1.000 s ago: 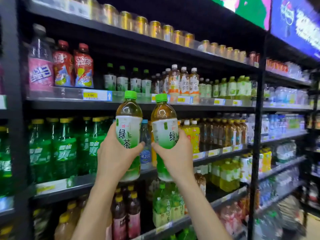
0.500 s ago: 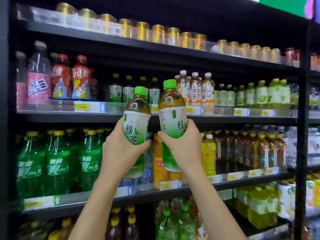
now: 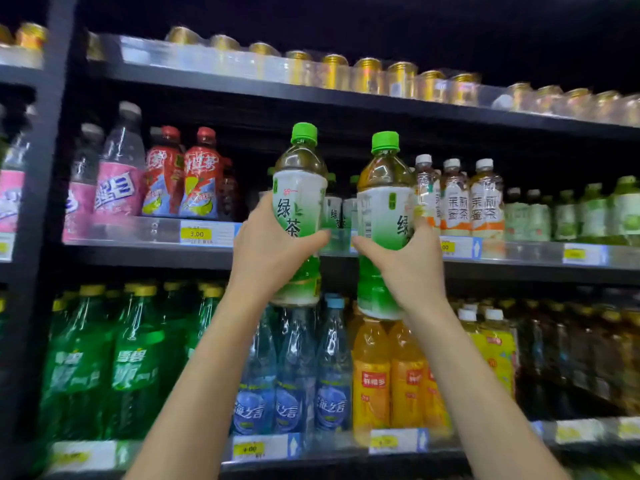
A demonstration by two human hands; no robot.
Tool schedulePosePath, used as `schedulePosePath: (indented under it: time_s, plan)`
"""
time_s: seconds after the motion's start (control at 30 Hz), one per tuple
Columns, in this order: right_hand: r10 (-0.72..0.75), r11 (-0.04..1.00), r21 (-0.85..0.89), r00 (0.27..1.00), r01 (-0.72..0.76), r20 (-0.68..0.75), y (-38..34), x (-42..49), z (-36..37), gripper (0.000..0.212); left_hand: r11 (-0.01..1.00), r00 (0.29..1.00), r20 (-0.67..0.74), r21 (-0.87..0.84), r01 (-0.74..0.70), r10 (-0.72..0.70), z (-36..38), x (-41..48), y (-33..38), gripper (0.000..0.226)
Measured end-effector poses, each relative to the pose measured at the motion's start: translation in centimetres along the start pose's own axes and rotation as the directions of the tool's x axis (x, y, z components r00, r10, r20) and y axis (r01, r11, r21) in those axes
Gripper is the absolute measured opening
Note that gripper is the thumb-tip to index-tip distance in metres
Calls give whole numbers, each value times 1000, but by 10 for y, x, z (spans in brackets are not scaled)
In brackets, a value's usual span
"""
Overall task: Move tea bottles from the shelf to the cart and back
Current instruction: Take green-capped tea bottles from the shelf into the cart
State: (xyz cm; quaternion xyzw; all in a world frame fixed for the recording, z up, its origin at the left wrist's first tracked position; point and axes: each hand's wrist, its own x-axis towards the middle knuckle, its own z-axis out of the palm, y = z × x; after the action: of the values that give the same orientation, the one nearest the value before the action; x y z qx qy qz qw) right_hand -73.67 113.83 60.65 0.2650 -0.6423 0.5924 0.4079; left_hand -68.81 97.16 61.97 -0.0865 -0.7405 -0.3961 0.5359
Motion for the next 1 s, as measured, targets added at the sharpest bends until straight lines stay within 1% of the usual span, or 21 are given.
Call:
schedulePosePath:
  time_s: [0.17,0.3,0.47,0.57,0.67,0.73,0.8,0.93,1.0]
  plan:
    - [-34,999,33,999,34,18,7,28,15,38,1000,1000,-13,-16,-22,21,7,37,-6,55]
    - [-45,995,93,998,42,33,10,51,24,40,998,998,-30,25,-55,56,16,65,-2,56]
    - [-29,978,210,998,16,58,17,80,34,43,998,999,-3,42,-50,51,28,88,4,62]
    - [-20,961,277,997,-1,73,19,97,36,47,997,998,-29,57,-50,52,35,96,5,63]
    - [-27,936,352,996,-2,79,19,111,37,51,999,998,-46,28,-38,39,43,105,5,61]
    - [-41,923,385,996,6,83,16,118,37,44,1000,999,-48,-10,-27,26,47,109,6,60]
    - [-58,916,401,995,22,77,15,125,36,40,999,999,-47,-42,-26,24,50,112,8,60]
    - [-74,921,387,995,43,64,16,134,35,51,998,998,-43,-47,-52,50,55,119,13,59]
    - [-76,923,383,995,47,61,18,137,35,50,998,997,-49,-40,-55,53,58,122,15,60]
